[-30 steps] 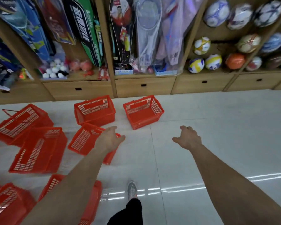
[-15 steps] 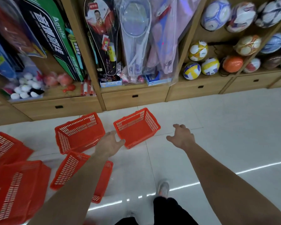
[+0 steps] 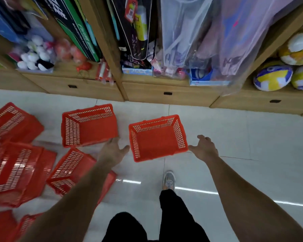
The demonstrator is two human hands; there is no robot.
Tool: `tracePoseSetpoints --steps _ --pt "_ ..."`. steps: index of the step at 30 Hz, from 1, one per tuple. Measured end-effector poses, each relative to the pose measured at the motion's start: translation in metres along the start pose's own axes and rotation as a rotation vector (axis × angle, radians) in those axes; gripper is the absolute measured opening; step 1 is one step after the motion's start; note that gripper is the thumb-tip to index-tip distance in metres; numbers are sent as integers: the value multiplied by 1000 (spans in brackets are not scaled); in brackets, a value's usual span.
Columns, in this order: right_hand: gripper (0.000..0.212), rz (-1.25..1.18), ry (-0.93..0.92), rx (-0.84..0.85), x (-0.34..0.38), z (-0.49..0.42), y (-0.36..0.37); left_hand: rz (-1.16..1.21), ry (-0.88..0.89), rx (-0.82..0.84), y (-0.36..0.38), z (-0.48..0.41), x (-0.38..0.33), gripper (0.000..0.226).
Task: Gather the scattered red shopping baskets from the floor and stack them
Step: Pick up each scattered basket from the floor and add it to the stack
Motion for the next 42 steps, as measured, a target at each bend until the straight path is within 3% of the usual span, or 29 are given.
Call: tracePoseSetpoints --steps 5,12,19,23,26,33,42 --pt "81 -39 -18 49 -9 -121 28 42 -146 58 65 -88 4 70" --pt "83 -51 23 92 -72 -272 129 125 -273 84 215 -217 27 80" --pt "77 -70 -15 36 -122 -404 229 171 -333 -45 354 -328 74 84" --pt "57 -203 -114 -44 -133 -440 270 226 -314 -83 410 -355 95 66" --pt "58 -267 -164 -93 -140 -446 290 293 -348 -158 435 -361 106 46" --pt "43 -257 -279 -203 -138 -408 269 341 -252 -285 394 -334 112 44" --pt "41 -319 -261 -176 -39 -247 126 419 -137 -415 175 -202 78 33"
Point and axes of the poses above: each hand's wrist, its own z-axis away from the middle knuckle, its own y-axis out of the palm, x = y × z, the point moved 3 cm from there along -z, towards the middle knuckle, and after that the axes turned 10 degrees about -z, right-handed, at the moved point
